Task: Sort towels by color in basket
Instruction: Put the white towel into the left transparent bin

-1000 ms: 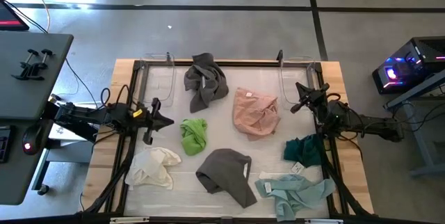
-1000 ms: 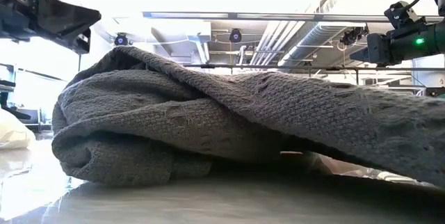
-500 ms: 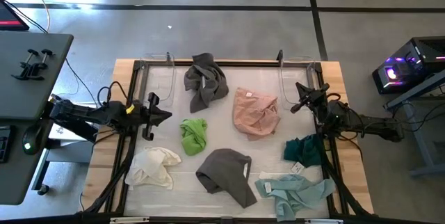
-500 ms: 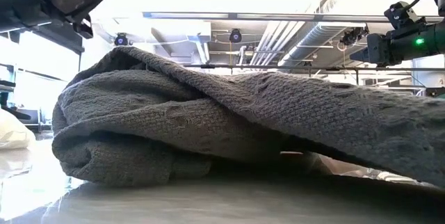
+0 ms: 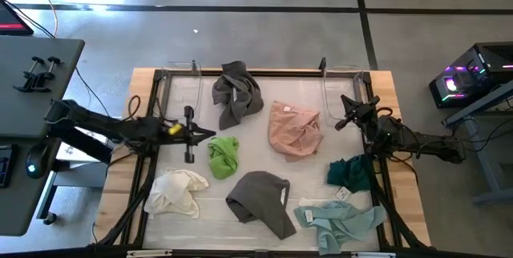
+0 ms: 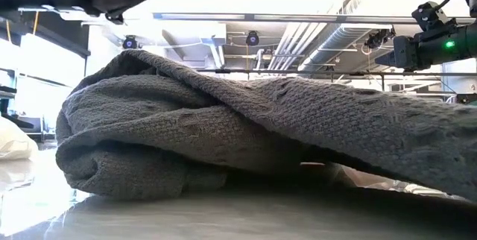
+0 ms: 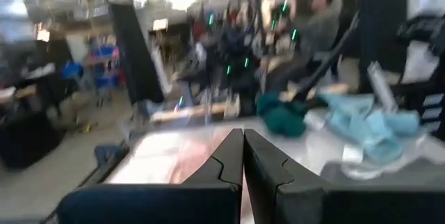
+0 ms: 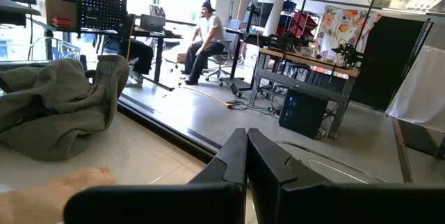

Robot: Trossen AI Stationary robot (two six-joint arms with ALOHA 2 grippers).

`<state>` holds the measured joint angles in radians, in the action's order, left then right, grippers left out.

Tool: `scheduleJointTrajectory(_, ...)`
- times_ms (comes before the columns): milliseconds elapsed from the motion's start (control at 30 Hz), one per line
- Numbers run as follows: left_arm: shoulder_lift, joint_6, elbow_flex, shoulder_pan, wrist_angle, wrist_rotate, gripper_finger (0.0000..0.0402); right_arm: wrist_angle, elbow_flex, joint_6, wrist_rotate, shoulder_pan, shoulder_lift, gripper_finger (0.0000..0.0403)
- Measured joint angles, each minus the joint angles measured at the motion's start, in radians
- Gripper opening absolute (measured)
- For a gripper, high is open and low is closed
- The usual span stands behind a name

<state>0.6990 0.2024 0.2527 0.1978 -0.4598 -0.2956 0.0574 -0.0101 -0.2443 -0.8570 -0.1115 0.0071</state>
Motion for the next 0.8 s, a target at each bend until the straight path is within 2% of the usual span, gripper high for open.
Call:
scheduleJointTrajectory(167, 0.140, -0.135, 0.185, 0.099, 0.306, -0.269, 0.0000, 0.000, 0.000, 0.000, 0.000, 0.000, 0.000, 0.0000)
scheduleJointTrajectory(267, 0.220, -0.204, 0.298, 0.167, 0.496, -0.360, 0.0000, 0.000, 0.000, 0.000, 0.000, 0.000, 0.000, 0.0000)
scheduleJointTrajectory(500, 0.312, -0.302, 0.447, 0.295, 0.637, -0.394, 0.0000, 0.000, 0.000, 0.000, 0.000, 0.000, 0.000, 0.0000)
scheduleJointTrajectory(800, 0.317, -0.658, 0.725, 0.399, 1.168, -0.383, 0.0000, 0.000, 0.000, 0.000, 0.000, 0.000, 0.000, 0.0000)
